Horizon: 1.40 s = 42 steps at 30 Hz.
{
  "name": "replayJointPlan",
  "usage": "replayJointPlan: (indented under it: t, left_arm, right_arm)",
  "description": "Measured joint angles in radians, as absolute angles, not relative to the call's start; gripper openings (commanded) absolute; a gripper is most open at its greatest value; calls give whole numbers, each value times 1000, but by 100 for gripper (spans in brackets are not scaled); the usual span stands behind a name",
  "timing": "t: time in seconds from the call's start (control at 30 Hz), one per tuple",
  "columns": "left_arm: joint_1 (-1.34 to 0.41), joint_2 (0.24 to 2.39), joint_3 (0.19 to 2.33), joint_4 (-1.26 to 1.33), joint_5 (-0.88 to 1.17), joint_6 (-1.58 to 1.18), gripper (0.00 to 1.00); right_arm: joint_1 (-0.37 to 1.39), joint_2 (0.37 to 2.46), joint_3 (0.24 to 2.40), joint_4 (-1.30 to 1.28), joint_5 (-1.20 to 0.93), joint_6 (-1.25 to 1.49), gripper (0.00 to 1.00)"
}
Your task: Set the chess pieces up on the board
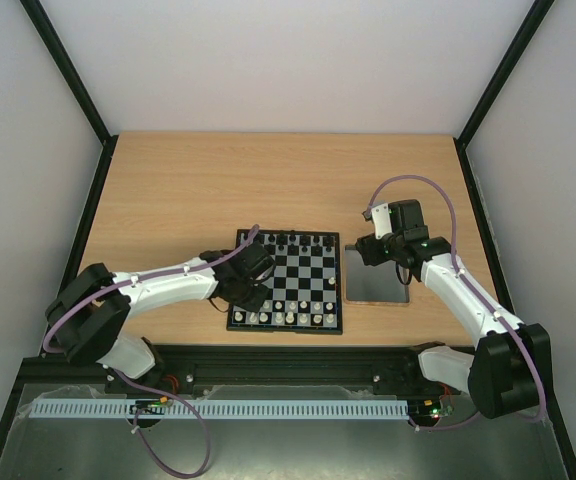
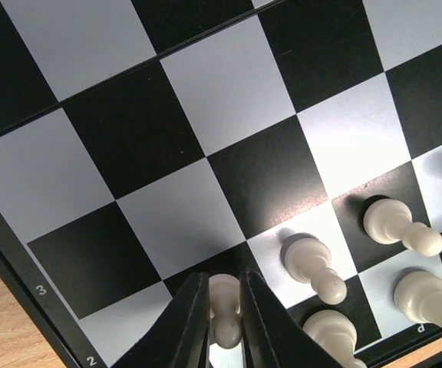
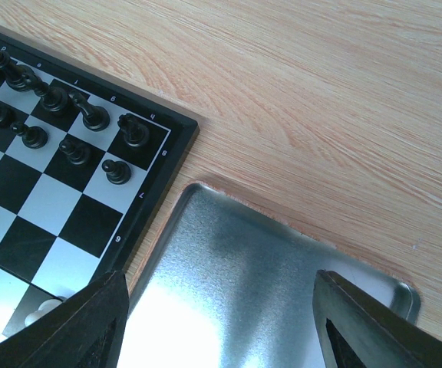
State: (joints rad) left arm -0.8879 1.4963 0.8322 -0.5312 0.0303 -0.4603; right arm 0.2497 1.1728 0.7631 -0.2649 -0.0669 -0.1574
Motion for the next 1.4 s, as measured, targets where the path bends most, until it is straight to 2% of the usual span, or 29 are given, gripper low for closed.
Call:
replayJointPlan:
  t: [0.1,0.37,0.5,0.73,1.03,1.2,1.4]
  left_arm:
    - [-890,1496,832,-531,30,-461,15]
    - [-894,1490,858,-569,5,-468,37]
    - [-896,1486,947,-581,-30,-457,42]
    - [-953,1538,1149,-485,-60,-386,46]
    - [-1015,1853,1362,-395,-51,-261,42]
    - [-1023,1968,1407,-398,-54,-238,43]
    - [-1023,1995,1409,-398,-48,-235,43]
  right_arm:
    - [250,1173,763,-265,-67,-157,67]
    - [250,1173,763,-265,-67,-157,67]
    - [250,1173,763,-265,-64,-156,67]
    - [227,1173,763,-264,-31,-141,67]
    - [112,1173,763,-265,-27,-123,67]
    - [103,1174,763,-265,-33,-123,67]
    - [103,1181,763,-265,-42,-123,67]
